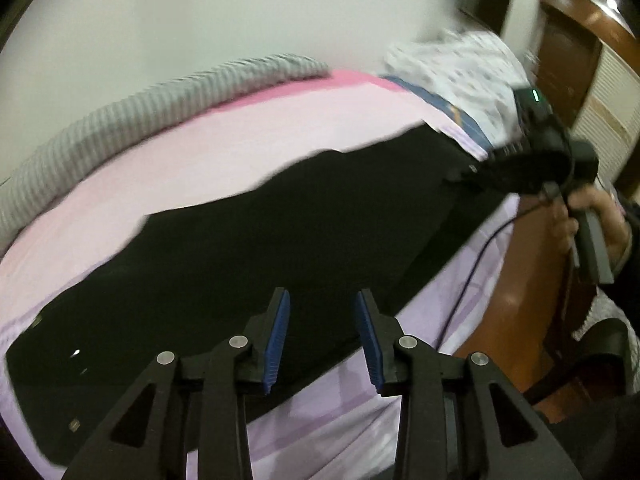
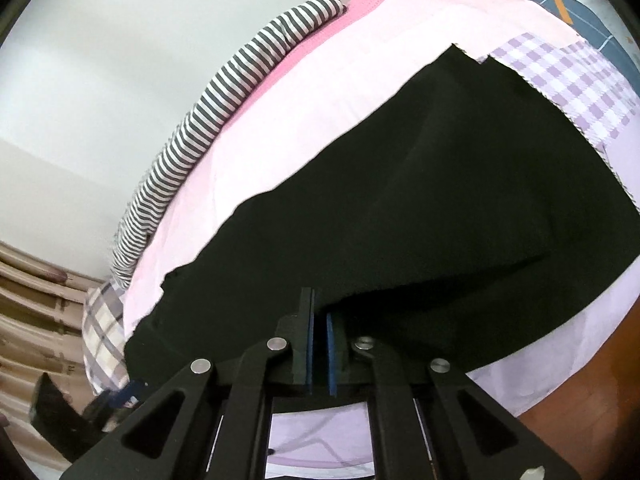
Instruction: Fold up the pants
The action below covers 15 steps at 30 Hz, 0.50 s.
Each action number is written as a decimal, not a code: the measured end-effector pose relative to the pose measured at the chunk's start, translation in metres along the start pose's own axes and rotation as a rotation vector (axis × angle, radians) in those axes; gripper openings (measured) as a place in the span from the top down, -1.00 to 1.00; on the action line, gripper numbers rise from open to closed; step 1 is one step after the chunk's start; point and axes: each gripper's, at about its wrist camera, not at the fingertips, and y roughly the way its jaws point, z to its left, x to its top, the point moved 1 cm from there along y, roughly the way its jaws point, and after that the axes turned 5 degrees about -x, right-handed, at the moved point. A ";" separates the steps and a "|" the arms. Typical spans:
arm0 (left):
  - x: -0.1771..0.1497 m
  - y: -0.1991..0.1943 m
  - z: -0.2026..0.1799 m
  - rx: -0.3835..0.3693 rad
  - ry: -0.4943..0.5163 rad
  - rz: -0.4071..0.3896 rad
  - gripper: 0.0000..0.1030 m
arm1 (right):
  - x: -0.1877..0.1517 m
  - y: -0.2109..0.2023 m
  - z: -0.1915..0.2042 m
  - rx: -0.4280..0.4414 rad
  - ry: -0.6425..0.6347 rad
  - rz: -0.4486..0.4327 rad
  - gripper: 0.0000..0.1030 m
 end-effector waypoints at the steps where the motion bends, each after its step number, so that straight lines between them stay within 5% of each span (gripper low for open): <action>1: 0.002 0.008 -0.005 -0.017 0.012 0.009 0.30 | 0.002 -0.001 0.001 0.008 0.004 0.000 0.91; 7: 0.013 0.052 -0.048 -0.039 0.123 0.066 0.30 | 0.010 -0.007 0.001 0.063 0.040 0.002 0.91; 13: 0.022 0.079 -0.055 0.050 0.158 0.071 0.31 | 0.011 -0.012 0.001 0.088 0.041 -0.004 0.90; 15: 0.023 0.085 -0.053 0.025 0.136 0.077 0.55 | 0.008 -0.012 0.000 0.085 0.019 -0.010 0.87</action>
